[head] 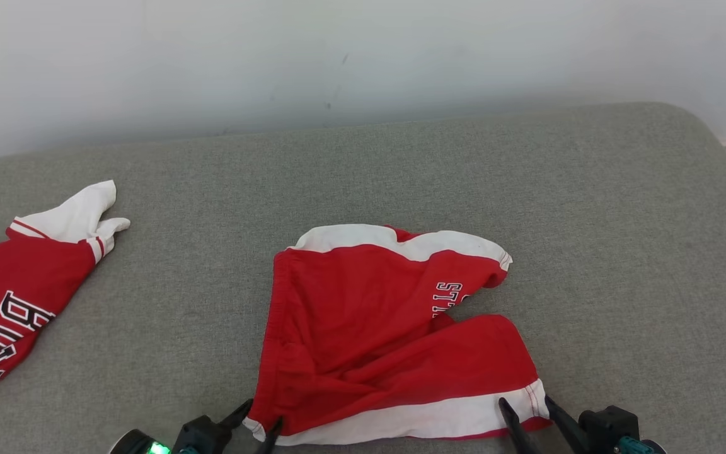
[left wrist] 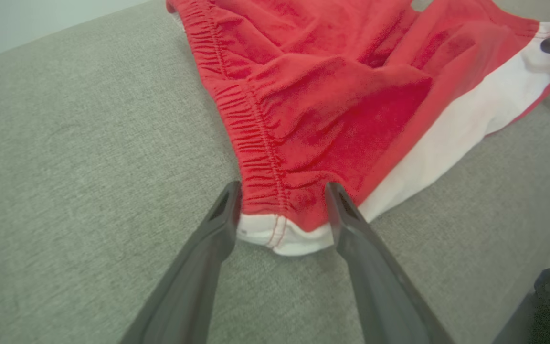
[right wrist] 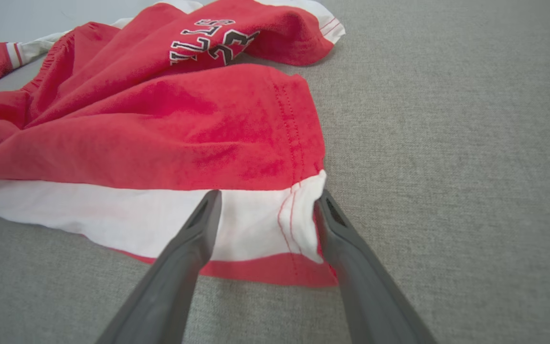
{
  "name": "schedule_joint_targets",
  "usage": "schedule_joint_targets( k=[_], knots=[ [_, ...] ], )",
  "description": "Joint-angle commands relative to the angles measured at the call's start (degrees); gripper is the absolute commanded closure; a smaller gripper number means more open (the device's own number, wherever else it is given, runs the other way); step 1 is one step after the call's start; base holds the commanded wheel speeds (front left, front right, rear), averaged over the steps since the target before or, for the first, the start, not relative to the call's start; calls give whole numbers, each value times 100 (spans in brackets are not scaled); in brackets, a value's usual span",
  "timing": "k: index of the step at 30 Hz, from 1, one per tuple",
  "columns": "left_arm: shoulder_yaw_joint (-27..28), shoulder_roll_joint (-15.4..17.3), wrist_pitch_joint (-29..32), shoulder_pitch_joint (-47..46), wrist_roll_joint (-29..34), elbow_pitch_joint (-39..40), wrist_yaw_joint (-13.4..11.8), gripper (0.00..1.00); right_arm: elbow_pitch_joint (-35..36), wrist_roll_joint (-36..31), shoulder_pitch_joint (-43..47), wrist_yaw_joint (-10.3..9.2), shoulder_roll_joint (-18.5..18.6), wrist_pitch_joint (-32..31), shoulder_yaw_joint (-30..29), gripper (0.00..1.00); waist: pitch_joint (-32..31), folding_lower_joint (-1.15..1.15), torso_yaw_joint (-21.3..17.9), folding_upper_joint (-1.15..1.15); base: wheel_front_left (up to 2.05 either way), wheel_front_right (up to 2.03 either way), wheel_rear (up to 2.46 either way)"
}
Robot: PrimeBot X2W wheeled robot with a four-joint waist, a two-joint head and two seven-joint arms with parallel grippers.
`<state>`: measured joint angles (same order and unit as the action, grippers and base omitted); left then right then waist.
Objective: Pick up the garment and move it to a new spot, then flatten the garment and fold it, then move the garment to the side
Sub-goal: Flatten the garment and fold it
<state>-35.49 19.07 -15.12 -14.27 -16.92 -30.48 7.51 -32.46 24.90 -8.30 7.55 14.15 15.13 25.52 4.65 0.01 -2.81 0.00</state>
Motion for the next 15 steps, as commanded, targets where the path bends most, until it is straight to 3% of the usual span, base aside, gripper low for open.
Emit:
schedule_joint_targets(
  k=[1, 7, 15],
  knots=[
    [71, -18, -5, -36, -138, -72, -12, 100, -64, 115, -77, -13, -30, 2, 52, 100, -8, -1, -7, 0, 0, 0, 0],
    [35, -105, -5, 94, -395, -185, -12, 100, -113, 318, -132, -13, -11, 3, 219, 100, -53, -1, 6, 0, 0, 0, 0],
    [607, -171, -5, -35, -748, 679, -12, 100, 730, 483, -327, -13, 220, 3, 77, 100, -48, -1, 3, 0, 0, 0, 0]
  ],
)
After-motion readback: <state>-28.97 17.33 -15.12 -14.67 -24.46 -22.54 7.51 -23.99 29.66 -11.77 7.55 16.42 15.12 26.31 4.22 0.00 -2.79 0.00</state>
